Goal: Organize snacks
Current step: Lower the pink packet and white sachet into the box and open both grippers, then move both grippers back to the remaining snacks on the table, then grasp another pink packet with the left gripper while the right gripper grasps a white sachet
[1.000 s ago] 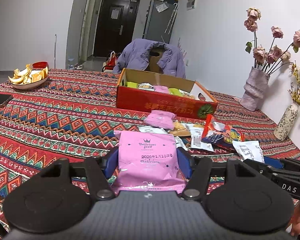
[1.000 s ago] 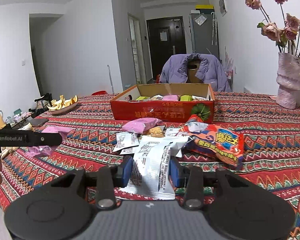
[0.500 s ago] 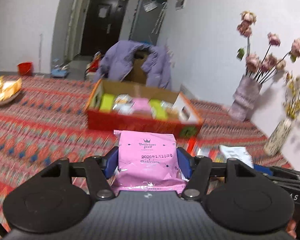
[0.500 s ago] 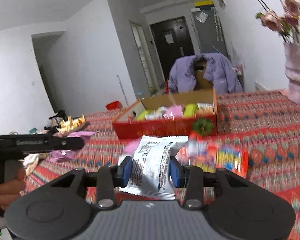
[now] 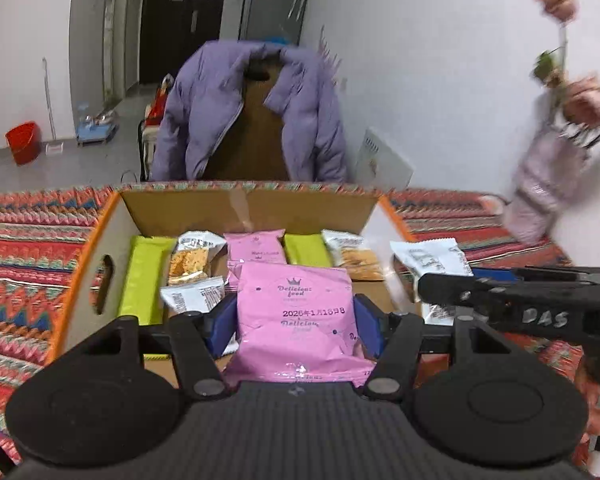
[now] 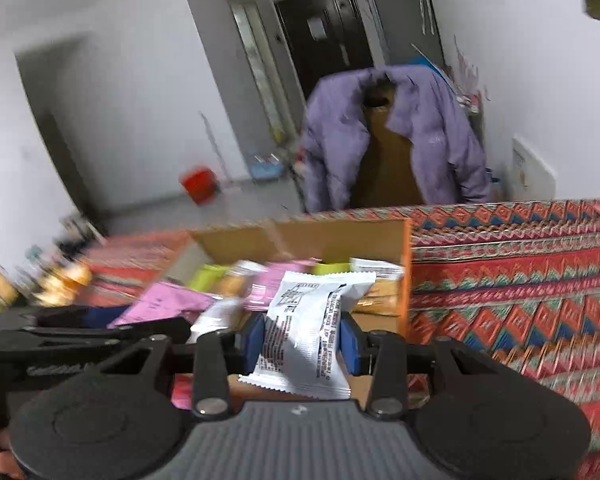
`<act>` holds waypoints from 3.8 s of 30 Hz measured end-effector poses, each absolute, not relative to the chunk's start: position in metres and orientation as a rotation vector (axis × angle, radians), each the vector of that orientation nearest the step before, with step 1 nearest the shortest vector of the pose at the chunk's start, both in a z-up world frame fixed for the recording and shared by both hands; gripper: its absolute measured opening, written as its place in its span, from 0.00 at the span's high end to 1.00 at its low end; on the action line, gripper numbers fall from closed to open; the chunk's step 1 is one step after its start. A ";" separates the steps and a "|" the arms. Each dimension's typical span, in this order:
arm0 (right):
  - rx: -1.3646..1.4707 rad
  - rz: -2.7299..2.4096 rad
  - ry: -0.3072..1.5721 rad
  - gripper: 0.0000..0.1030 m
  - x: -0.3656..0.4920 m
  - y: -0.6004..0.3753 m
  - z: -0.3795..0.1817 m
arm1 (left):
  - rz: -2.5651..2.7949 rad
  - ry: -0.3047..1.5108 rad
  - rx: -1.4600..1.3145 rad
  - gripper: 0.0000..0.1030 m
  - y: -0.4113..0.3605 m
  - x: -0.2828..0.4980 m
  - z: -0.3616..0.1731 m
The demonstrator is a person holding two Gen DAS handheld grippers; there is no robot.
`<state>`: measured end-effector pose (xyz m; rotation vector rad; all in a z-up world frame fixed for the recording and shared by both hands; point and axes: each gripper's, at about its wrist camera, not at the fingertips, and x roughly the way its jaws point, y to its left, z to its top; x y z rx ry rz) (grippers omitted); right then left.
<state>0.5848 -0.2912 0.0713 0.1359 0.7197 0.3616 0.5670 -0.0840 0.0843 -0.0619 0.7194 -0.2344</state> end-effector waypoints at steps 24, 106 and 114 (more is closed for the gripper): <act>-0.052 0.294 0.682 0.51 0.596 -0.275 0.081 | -0.298 0.683 -0.002 0.33 -0.068 0.585 0.082; 0.019 0.375 0.640 0.48 0.384 -0.205 -0.010 | -0.317 0.745 -0.140 0.35 -0.026 0.489 -0.014; 0.001 0.219 0.624 0.38 0.399 -0.218 -0.011 | -0.274 0.674 -0.146 0.39 -0.005 0.462 0.012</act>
